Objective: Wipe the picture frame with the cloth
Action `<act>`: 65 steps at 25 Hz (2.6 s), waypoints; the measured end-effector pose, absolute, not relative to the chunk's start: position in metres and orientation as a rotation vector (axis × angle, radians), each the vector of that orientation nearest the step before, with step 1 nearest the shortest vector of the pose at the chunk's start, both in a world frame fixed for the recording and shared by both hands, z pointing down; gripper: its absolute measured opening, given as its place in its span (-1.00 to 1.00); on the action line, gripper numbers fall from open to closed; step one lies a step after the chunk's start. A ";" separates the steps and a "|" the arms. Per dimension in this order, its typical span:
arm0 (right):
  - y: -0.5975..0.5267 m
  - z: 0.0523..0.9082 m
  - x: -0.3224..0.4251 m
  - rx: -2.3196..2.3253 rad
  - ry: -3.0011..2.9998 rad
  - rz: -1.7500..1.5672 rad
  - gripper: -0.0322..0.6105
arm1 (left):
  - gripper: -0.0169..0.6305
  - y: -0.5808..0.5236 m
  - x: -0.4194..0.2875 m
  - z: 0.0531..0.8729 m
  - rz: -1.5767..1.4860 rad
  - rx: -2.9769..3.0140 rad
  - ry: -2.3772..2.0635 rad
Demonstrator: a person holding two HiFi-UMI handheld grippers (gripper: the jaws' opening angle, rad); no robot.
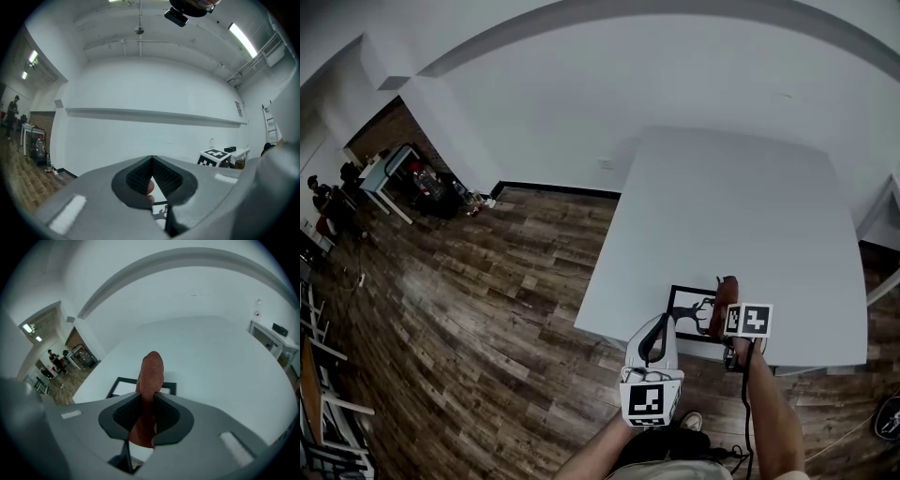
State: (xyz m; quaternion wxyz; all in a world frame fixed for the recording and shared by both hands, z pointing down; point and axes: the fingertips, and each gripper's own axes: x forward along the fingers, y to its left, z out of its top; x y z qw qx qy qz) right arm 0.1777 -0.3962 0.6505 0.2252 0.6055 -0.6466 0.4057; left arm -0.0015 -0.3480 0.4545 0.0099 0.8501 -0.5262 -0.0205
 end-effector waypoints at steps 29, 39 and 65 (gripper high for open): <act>-0.364 0.693 0.163 1.604 -1.715 1.166 -0.60 | -0.95 -0.354 -0.003 0.456 -0.063 2.653 -1.632; -0.347 0.696 0.198 1.681 -1.646 1.197 -0.59 | -0.95 -0.351 0.008 0.455 -0.073 2.670 -1.598; -0.316 0.446 0.201 2.170 -2.218 0.129 -0.59 | -0.95 -0.344 0.017 0.419 -0.148 2.694 -1.567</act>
